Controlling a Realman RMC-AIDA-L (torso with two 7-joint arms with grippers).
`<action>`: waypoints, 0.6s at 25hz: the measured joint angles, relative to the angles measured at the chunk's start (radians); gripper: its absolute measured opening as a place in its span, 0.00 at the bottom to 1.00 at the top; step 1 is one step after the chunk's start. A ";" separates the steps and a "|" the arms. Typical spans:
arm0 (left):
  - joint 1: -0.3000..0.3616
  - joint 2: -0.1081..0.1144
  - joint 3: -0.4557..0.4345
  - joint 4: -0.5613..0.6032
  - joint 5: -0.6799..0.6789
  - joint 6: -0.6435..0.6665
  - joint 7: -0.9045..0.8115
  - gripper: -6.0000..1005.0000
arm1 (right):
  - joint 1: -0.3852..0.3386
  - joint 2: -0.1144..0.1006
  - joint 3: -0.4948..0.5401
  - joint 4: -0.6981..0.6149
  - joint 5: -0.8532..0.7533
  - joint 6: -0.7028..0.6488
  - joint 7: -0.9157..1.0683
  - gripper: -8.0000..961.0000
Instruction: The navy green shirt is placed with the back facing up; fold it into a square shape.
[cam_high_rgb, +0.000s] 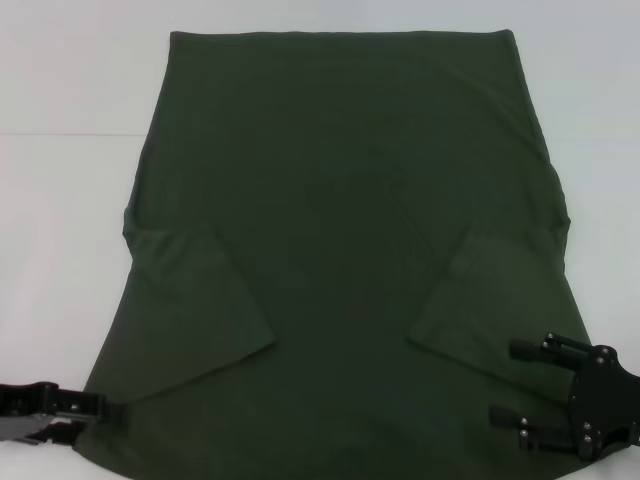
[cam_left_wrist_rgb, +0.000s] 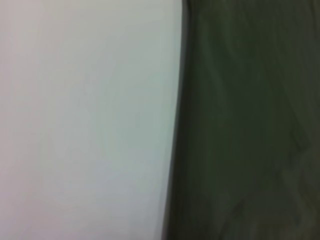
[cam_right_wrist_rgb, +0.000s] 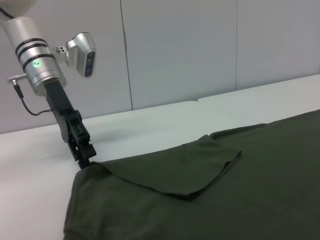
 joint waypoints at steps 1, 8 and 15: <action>-0.003 -0.002 0.000 -0.001 -0.001 0.002 0.000 0.85 | 0.001 0.000 0.000 0.001 0.000 0.000 0.000 0.89; -0.010 -0.008 0.000 -0.014 -0.016 0.002 0.000 0.85 | 0.001 0.000 0.000 0.001 -0.001 0.001 0.001 0.89; -0.022 -0.010 0.002 -0.035 -0.040 0.012 0.003 0.85 | 0.004 0.000 0.000 0.001 -0.001 0.002 0.003 0.89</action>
